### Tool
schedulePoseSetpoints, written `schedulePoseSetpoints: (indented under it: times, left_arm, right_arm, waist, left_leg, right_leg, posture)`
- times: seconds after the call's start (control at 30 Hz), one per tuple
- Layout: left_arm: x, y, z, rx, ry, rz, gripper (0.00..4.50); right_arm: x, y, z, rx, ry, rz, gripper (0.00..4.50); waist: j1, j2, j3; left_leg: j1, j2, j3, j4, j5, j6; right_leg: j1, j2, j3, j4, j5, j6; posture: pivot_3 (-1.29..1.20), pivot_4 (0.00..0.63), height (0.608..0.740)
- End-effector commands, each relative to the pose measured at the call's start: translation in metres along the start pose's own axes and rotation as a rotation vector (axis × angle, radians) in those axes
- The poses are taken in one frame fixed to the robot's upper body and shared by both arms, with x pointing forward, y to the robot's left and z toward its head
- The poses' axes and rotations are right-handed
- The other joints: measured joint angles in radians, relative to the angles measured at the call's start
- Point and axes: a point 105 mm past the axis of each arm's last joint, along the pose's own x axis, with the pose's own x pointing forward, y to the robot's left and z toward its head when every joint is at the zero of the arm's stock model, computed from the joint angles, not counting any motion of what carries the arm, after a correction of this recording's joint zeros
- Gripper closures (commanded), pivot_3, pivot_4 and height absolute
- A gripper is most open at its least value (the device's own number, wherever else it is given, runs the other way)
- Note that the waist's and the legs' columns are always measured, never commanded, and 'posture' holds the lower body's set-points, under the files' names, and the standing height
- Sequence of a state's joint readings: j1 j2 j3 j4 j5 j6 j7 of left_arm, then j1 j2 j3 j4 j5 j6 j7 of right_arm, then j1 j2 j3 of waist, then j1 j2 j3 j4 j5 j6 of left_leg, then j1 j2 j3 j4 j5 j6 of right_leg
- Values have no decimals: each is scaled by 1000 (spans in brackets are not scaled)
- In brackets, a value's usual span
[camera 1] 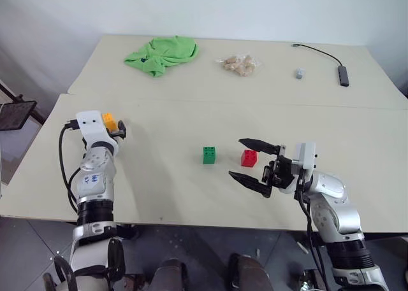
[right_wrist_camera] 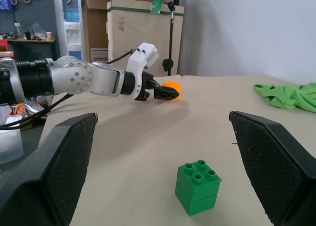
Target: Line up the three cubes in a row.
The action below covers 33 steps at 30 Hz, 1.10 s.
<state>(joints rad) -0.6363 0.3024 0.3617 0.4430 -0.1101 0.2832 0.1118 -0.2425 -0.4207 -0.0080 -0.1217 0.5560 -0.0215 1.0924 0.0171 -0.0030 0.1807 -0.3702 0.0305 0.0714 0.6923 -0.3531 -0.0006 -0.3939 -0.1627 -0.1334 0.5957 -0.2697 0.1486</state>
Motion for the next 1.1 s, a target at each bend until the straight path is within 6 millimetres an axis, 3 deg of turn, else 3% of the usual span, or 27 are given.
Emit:
schedulePoseSetpoints:
  times: [0.03, 0.13, 0.33, 0.37, 0.5, 0.6, 0.63, 0.7, 0.87, 1.1]
  left_arm:
    - [5, -2, 11, 9, -40, -20, 248]
    - [4, -3, 14, 17, -67, -25, 975]
    - [-5, -1, 9, 78, -132, -109, 2955]
    - [-7, -2, 9, 53, -152, -132, 3052]
    - [-25, -3, 24, 10, -291, -340, 3049]
    - [-53, -16, 44, 21, -387, -736, 3049]
    - [-64, -23, 44, 97, -362, -913, 3049]
    - [-73, -27, 38, 203, -290, -1112, 3049]
    - [-74, -49, 17, 420, -73, -1464, 3049]
    - [-81, -91, -4, 535, 1, -1706, 3049]
  right_arm:
    - [-1, 3, 9, -44, -21, -11, 0]
    - [-1, 5, 6, -40, -21, -17, 0]
    - [-3, 5, 2, -33, -17, -35, 0]
    - [-3, 5, 1, -32, -15, -37, 0]
    - [-6, 6, -1, -29, -5, -51, 0]
    - [-11, 5, 0, -31, 9, -65, 0]
    - [-14, 4, 0, -34, 18, -70, 0]
    - [-17, 3, 1, -37, 28, -73, 0]
    - [-31, 4, 4, -53, 79, -86, 0]
    - [-49, 13, 6, -60, 133, -153, 0]
  waist:
    - [1, 0, 0]
    - [1, 0, 0]
    - [-1, 0, 0]
    - [-1, 0, 0]
    - [-2, 0, 0]
    - [-5, 0, 0]
    - [-5, 0, 0]
    - [-4, 0, 0]
    - [10, 1, 0]
    - [0, 0, 0]
  left_leg:
    - [0, 0, 0, 0, 0, 0]
    - [0, 0, 0, 0, 0, 0]
    - [0, 0, 1, 0, 0, 0]
    - [0, 0, 1, 0, 0, 0]
    - [0, 0, 1, 0, 0, 0]
    - [0, 0, 1, 0, 0, 0]
    - [0, 1, 1, 0, 0, 0]
    - [0, 1, 1, 0, 0, 0]
    - [0, 0, 3, 1, 0, 0]
    - [-1, 0, 6, -2, -1, 2]
  right_leg:
    - [0, 0, 0, 0, 0, 0]
    - [0, 0, 0, -1, 0, 0]
    - [0, 0, 0, -1, 0, 0]
    - [0, 0, 0, -1, 0, 0]
    - [0, 0, 0, -1, 0, 0]
    - [0, 0, 0, -1, 0, 0]
    - [0, 0, 0, 0, 0, 0]
    - [0, 0, 0, -1, 0, 0]
    - [1, 0, 1, -2, 0, 0]
    - [-2, 0, 0, -3, 0, 1]
  posture:
    - [0, 150, 740]
    - [0, 150, 740]
    - [0, 150, 740]
    - [0, 150, 740]
    - [0, 150, 740]
    - [0, 150, 740]
    - [0, 150, 740]
    - [0, 150, 740]
    - [0, 150, 740]
    - [0, 150, 740]
